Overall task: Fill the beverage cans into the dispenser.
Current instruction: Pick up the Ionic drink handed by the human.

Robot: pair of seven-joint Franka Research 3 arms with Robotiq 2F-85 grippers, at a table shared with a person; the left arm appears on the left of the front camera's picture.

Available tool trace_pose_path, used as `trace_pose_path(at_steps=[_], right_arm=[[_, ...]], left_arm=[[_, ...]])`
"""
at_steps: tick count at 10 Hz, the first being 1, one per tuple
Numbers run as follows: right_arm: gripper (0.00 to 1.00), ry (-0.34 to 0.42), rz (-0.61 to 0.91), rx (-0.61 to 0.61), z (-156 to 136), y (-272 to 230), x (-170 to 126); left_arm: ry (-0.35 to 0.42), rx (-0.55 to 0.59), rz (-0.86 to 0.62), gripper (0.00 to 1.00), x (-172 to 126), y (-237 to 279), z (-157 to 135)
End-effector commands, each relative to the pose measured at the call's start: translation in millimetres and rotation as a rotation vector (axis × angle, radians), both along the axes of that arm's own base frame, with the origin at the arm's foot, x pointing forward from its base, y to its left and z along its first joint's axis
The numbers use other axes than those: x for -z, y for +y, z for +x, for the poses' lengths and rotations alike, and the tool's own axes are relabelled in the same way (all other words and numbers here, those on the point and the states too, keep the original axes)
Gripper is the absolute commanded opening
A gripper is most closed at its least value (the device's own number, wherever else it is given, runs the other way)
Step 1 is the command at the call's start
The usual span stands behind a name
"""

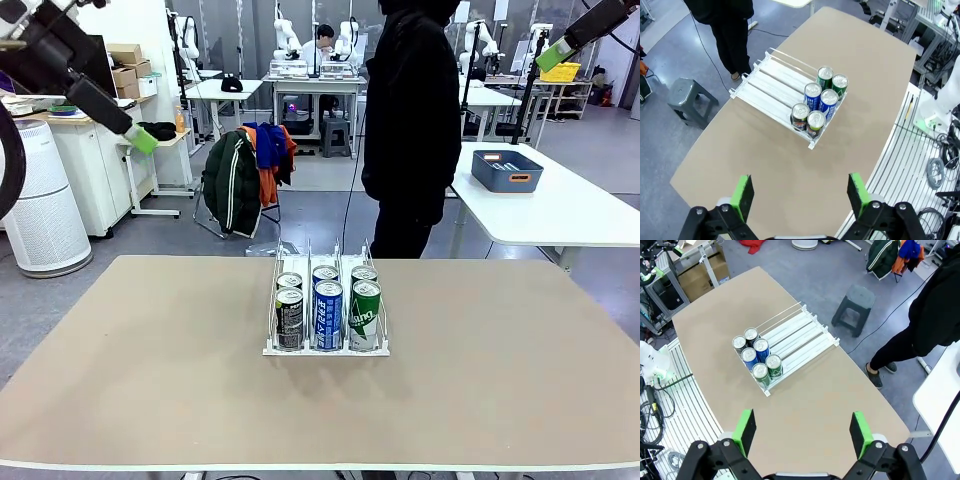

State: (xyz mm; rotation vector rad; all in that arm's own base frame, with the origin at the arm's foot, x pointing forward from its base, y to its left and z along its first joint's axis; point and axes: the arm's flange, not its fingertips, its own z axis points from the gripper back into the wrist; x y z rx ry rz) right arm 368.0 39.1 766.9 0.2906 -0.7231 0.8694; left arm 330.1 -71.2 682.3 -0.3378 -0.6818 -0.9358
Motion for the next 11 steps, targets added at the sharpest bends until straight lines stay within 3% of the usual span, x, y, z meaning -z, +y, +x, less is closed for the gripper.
trace_pose_path(at_steps=[1,4,7,11], right_arm=[[1.0,-0.001,-0.003,0.001,-0.2,-0.3,-0.1],[1.0,-0.001,-0.003,0.001,-0.2,-0.3,-0.1],[1.0,-0.001,-0.003,0.001,-0.2,-0.3,-0.1],[1.0,0.013,0.075,-0.03,9.6,-21.1,-3.5]], left_arm=[[0.009,-0.028,-0.022,1.0,-20.2,-4.7,-11.8],[0.023,-0.006,-0.023,1.0,-46.1,-2.0,-16.6],[-0.022,0.001,-0.019,1.0,-62.3,-4.3,-21.8],[-0.046,-0.003,-0.088,1.0,-63.2,7.5,-26.4]])
